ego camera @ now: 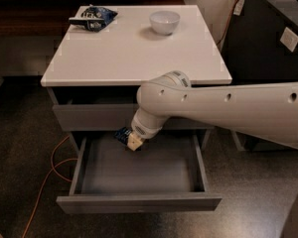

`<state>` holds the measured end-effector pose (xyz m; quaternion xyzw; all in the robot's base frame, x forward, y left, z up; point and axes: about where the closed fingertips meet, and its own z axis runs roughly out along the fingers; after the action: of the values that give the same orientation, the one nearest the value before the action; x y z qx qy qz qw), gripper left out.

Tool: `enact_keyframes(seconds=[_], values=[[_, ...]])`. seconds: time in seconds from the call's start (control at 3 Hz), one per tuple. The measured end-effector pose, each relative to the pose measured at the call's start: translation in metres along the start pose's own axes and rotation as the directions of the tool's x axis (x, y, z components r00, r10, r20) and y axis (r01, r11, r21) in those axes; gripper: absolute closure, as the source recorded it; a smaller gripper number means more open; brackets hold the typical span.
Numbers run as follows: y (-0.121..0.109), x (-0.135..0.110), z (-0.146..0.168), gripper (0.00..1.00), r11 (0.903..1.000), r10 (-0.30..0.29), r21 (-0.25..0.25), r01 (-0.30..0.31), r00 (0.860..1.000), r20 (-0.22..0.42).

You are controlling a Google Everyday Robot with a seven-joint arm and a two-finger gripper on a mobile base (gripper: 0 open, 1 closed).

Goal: Place rxbar blueberry into middle drawer

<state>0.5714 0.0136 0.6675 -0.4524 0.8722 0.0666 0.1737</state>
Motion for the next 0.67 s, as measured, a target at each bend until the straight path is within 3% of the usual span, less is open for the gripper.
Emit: enact_keyframes(seconds=[0.67], values=[[-0.014, 0.022, 0.046, 1.00, 0.9988, 0.049, -0.008, -0.048, 0.998, 0.036]])
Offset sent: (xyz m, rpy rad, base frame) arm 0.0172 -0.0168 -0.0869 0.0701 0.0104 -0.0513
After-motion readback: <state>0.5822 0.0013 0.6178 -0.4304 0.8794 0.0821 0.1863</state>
